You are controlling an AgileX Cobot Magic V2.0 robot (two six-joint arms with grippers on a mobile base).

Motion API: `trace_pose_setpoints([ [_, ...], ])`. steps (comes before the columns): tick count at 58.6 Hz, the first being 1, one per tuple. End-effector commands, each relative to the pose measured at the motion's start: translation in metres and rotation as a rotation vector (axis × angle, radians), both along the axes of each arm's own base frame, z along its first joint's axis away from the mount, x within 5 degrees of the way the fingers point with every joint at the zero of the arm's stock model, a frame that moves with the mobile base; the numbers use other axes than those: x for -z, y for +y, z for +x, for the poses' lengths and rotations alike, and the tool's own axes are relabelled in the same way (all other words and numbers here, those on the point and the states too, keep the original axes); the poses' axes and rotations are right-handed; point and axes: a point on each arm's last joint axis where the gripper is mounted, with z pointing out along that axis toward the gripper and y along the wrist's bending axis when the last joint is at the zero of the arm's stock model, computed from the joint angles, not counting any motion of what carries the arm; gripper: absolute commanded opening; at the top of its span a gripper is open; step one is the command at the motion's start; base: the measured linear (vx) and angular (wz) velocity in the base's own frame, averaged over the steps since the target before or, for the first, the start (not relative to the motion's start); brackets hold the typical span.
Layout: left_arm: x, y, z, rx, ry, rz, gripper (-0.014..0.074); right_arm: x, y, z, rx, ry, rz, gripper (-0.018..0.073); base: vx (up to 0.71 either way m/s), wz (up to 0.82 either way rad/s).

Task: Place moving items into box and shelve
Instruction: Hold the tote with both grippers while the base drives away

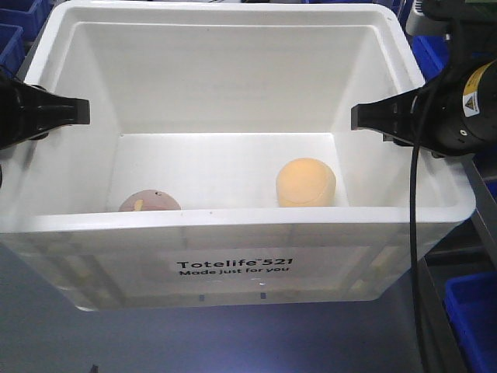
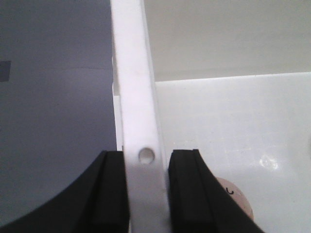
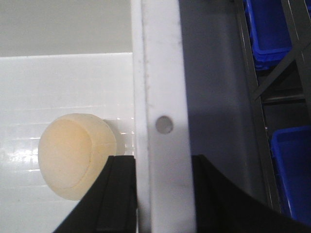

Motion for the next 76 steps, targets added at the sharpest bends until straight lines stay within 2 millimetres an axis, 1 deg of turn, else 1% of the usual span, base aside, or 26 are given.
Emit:
trace_pose_setpoints([
  [1,-0.0291,0.0039,-0.0024,0.035,-0.185,0.009,0.0147,-0.0294,-0.0085,0.0014,-0.018,-0.186,-0.022,0.006,0.31,0.02],
  [41,-0.0291,0.0039,-0.0024,0.035,-0.185,0.009,0.0147,-0.0294,-0.0085,0.0014,-0.018,-0.186,-0.022,0.006,0.27,0.07],
  [55,-0.0291,0.0039,-0.0024,0.035,-0.185,0.009,0.0147,-0.0294,-0.0085,0.0014,-0.018,-0.186,-0.022,0.006,0.21,0.33],
  [76,-0.0291,0.0039,-0.0024,0.035,-0.185,0.009,0.0147,-0.0294,-0.0085,0.0014,-0.018,-0.186,-0.023,0.006,0.17,0.5],
])
